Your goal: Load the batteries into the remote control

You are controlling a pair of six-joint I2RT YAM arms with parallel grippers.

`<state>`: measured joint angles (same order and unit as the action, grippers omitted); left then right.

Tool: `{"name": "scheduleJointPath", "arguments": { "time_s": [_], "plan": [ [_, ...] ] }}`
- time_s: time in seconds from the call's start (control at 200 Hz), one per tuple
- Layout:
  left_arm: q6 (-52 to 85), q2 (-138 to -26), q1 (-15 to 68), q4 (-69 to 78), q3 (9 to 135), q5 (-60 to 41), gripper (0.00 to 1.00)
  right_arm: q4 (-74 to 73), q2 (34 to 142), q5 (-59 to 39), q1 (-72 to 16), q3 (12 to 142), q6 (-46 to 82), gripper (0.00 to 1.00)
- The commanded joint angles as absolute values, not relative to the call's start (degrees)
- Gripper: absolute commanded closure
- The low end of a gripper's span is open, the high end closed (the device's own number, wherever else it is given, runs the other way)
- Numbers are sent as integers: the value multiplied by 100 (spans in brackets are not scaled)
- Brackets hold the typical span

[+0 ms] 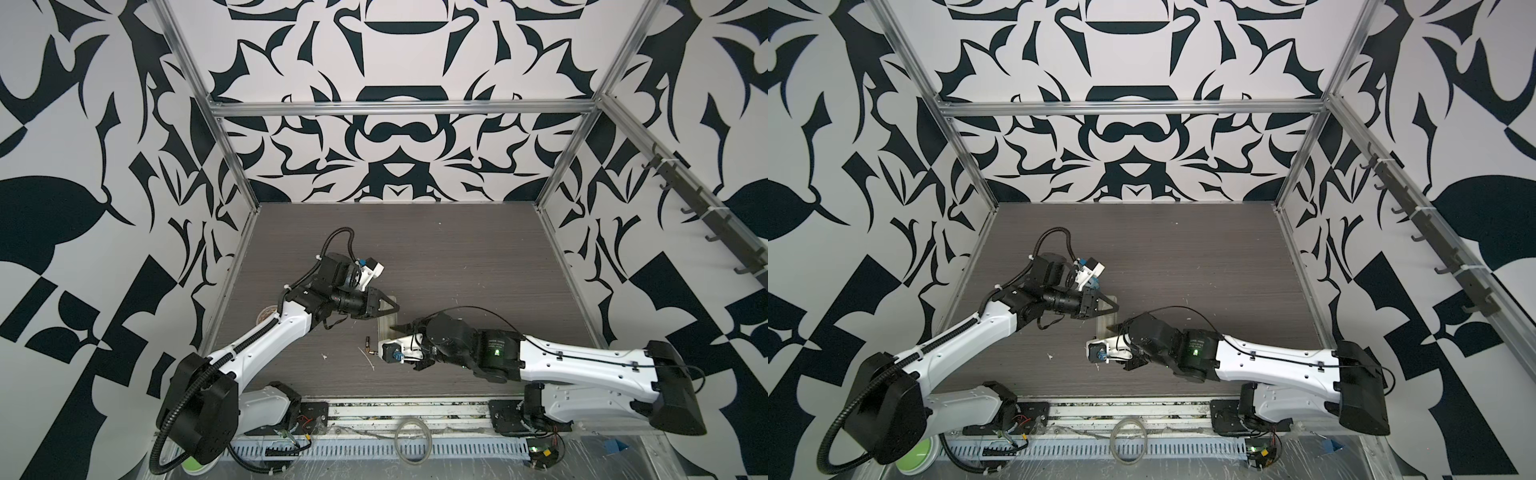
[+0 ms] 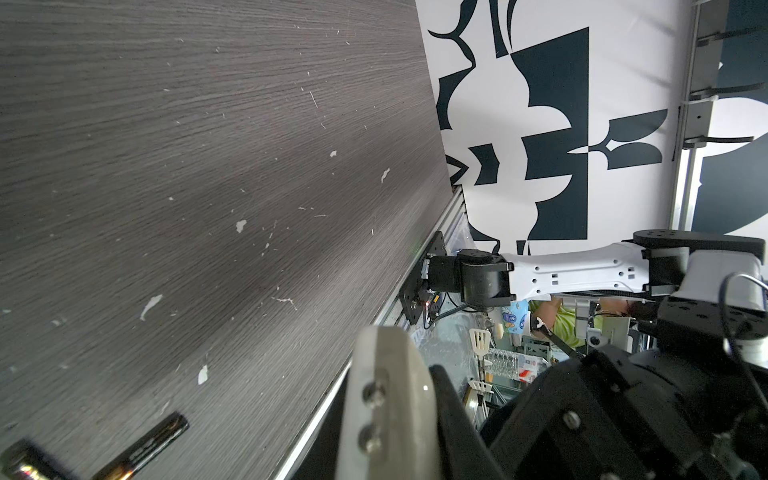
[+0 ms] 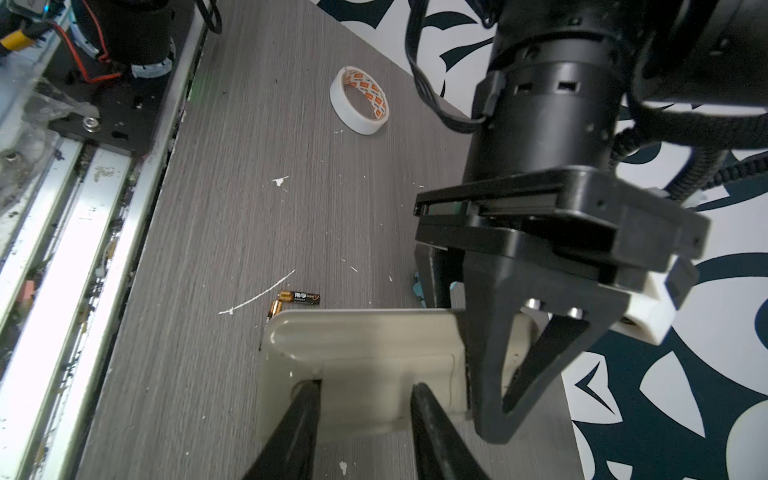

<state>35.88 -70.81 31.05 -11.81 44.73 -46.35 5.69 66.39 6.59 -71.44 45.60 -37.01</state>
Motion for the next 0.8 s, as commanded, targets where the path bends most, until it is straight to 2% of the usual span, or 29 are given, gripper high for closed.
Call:
{"name": "scheduleJointPath", "arguments": {
  "time_s": [0.0,0.225,0.795],
  "plan": [
    [3542,-7066,3111,-1204,4606,-4808,100,547,6636,575,-7148,4735,-3590,58],
    [3559,-7084,3111,-1169,4608,-4845,100,484,6712,584,-7149,4747,-3588,58],
    [3595,-7031,3116,-1116,4491,-4892,100,143,6805,1656,-7147,4729,-3718,65]
  ]
}}
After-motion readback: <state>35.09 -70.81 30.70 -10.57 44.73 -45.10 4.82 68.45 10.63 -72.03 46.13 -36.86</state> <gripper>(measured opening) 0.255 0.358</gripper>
